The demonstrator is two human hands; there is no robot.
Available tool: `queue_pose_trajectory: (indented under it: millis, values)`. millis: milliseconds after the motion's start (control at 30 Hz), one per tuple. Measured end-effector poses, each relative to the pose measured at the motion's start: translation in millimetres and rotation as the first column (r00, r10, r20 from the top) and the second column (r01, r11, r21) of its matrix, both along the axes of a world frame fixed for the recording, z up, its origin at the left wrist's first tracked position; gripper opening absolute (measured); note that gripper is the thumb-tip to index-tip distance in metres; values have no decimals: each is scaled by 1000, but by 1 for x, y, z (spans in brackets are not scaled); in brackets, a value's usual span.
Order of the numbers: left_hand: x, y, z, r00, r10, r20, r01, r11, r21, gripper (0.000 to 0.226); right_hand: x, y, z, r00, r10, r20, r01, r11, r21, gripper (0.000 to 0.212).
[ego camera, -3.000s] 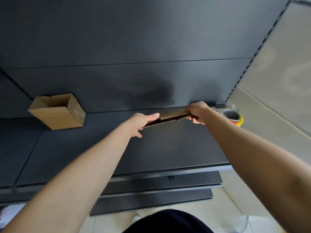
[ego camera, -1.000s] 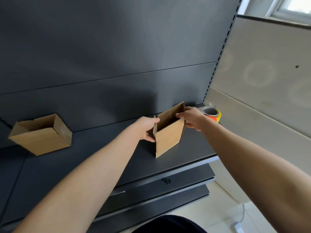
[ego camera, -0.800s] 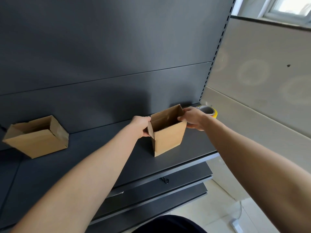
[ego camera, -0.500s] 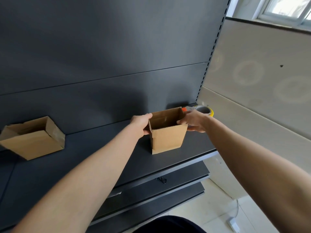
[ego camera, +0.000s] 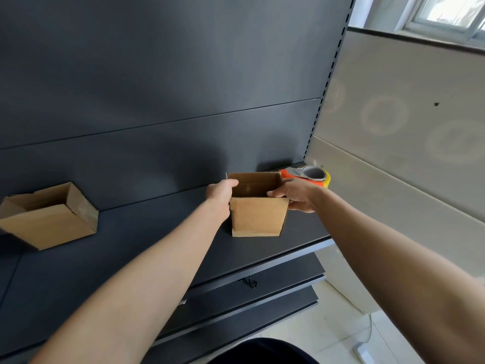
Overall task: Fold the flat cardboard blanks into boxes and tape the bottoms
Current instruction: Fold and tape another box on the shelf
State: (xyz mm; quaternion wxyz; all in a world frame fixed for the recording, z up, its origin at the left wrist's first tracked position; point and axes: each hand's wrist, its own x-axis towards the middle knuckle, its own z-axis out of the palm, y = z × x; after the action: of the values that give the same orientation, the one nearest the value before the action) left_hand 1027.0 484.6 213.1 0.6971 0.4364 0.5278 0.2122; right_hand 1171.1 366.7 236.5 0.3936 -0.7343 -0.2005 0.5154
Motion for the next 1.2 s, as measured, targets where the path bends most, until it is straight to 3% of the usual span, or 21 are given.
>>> queue_pose_trajectory:
  millis: [133,300,400,567,733,967,1200]
  values:
    - [2,-3,-5,996,-57,-62,60,997,56,31,2,-1,-3,999,-12,-47,14,999,33,40]
    - [4,-13,-8,992,-79,-102,88,992,88,36,4,-2,0,998,10,-65,-9,1000,23,28]
    - [6,-16,-6,999,-41,-16,42,998,50,28,5,-1,1,999,-21,-49,22,1000,22,37]
    - [3,-12,-4,989,127,82,-120,989,-85,11,3,4,-1,974,-221,45,220,975,21,53]
    - [-2,-15,-6,979,147,142,-128,983,-133,21,2,7,0,961,-250,119,254,967,-16,46]
    - [-8,-13,-5,988,34,152,-7,984,-176,31,0,12,-1,957,-245,153,256,965,-52,60]
    - [-12,-14,3,996,-47,79,53,996,-74,48,-6,17,-3,935,-283,212,300,952,-53,67]
